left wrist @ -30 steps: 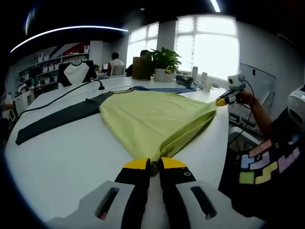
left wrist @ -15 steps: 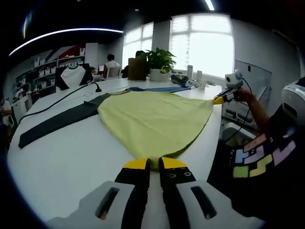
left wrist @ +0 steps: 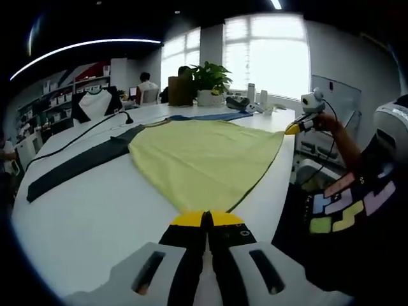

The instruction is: Fold the garment on the visible template until the final outline fits inside the template.

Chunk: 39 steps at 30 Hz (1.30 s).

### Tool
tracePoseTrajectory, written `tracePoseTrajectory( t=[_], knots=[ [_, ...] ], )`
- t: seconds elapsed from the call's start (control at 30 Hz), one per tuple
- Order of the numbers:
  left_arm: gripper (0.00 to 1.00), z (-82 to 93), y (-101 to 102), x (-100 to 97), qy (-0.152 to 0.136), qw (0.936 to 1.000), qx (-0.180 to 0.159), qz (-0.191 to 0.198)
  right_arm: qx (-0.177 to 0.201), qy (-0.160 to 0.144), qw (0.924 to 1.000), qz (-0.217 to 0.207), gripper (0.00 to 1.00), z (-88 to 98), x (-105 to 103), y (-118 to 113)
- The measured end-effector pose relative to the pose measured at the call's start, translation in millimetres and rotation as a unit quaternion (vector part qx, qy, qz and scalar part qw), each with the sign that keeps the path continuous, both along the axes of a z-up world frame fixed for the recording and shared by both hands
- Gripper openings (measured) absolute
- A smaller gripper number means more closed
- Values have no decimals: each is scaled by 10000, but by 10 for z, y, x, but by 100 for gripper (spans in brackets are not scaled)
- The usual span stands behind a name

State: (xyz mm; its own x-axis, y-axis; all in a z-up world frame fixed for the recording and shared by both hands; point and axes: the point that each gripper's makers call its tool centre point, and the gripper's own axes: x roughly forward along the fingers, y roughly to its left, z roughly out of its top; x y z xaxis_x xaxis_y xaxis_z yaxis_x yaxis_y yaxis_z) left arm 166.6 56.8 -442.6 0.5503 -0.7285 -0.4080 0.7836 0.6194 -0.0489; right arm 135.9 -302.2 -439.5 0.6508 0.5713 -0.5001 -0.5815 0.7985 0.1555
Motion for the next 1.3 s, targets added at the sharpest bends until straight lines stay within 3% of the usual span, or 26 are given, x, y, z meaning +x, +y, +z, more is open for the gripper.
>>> tracePoseTrajectory(
  t=[0.2, 0.3, 0.43, 0.57, 0.63, 0.77, 0.9, 0.97, 1.07, 1.13, 1.2, 1.3],
  knots=[
    [1, 208, 94, 33, -216, 9992, -237, 252, -137, -353, 9991, -205, 0, 217, 6, -113],
    [1, 288, 162, 88, -237, 9976, -365, 545, -178, -763, 9957, -494, 0, 372, 109, -221],
    [1, 517, 262, 197, -462, 9913, -759, 971, -133, -1060, 9934, -423, 0, 526, 181, -277],
    [1, 709, 348, 234, -756, 9859, -879, 1205, 60, -1250, 9909, -492, 0, 791, 253, -366],
    [1, 763, 372, 230, -805, 9841, -981, 1245, -133, -1409, 9883, -573, 0, 890, 317, -436],
    [1, 848, 432, 221, -839, 9799, -1201, 1357, -172, -1554, 9851, -712, 0, 977, 434, -490],
    [1, 872, 468, 215, -1025, 9805, -980, 1360, -170, -1683, 9808, -969, 0, 918, 577, -486],
    [1, 927, 540, 243, -1097, 9751, -1140, 1556, -132, -1771, 9788, -1026, 0, 912, 655, -464],
    [1, 955, 560, 227, -1083, 9751, -1188, 1531, -8, -1929, 9756, -1053, 0, 963, 794, -456],
    [1, 959, 537, 214, -1150, 9758, -1106, 1495, 178, -1795, 9767, -1160, 0, 980, 890, -484],
    [1, 933, 546, 225, -1221, 9761, -929, 1542, 302, -2222, 9659, -1297, 0, 1169, 1007, -544],
    [1, 917, 575, 248, -1244, 9754, -816, 1629, 310, -2351, 9621, -1345, 0, 1284, 1104, -591]
  ],
)
